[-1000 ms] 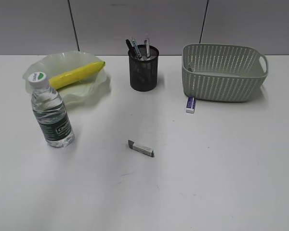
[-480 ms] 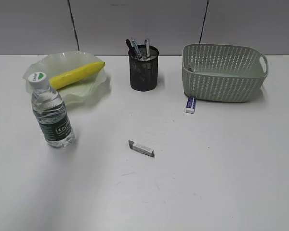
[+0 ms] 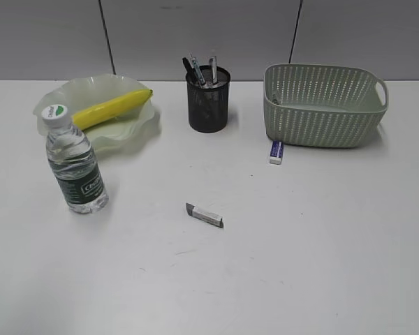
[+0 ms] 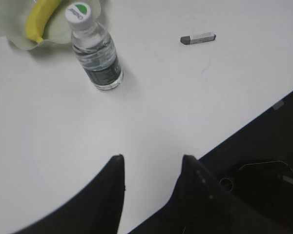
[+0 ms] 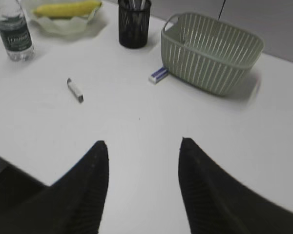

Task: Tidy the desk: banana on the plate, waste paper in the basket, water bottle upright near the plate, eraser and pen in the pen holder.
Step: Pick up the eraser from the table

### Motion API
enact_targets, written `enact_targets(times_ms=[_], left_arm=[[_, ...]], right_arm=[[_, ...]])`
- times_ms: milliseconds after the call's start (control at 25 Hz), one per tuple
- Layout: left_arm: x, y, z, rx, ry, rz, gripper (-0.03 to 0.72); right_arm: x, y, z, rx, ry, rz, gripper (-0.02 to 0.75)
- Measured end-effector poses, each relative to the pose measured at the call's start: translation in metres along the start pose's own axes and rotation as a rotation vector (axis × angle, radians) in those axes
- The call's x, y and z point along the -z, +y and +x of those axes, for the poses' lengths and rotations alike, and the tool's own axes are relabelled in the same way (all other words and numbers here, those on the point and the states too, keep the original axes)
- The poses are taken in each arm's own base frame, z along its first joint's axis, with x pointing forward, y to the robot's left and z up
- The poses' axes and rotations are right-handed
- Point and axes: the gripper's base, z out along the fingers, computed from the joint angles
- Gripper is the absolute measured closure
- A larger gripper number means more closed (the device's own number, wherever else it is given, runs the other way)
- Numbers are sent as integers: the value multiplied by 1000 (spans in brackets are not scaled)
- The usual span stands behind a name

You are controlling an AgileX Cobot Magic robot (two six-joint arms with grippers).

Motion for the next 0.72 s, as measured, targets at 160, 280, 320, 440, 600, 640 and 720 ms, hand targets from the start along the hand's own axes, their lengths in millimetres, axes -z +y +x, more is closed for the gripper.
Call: enact_targets(times_ms=[160,280,320,440,600,640,720], left_arm=[[-4,-5,48,7,-103,6,399],[-8,-7,77,8,-167,2,399],[-5,-7,82,11,-198,0,400],[6,-8,93,13,-310,-8,404],[14,-9,104,12,-389,-15,405],[15,-9,105,11,-398,-16,405],[15,-9,105,11,-400,-17,405]], right_arm=[[-21,0,-23,15,-55,2,356],[-44,2,-38,23,-48,-5,356],[-54,2,-44,25,-43,-8,356],[-84,3,-61,39,-11,-13,356],[-134,5,-89,60,88,-17,356],[-151,6,-96,55,126,-20,356],[-182,7,-106,25,213,-23,356]])
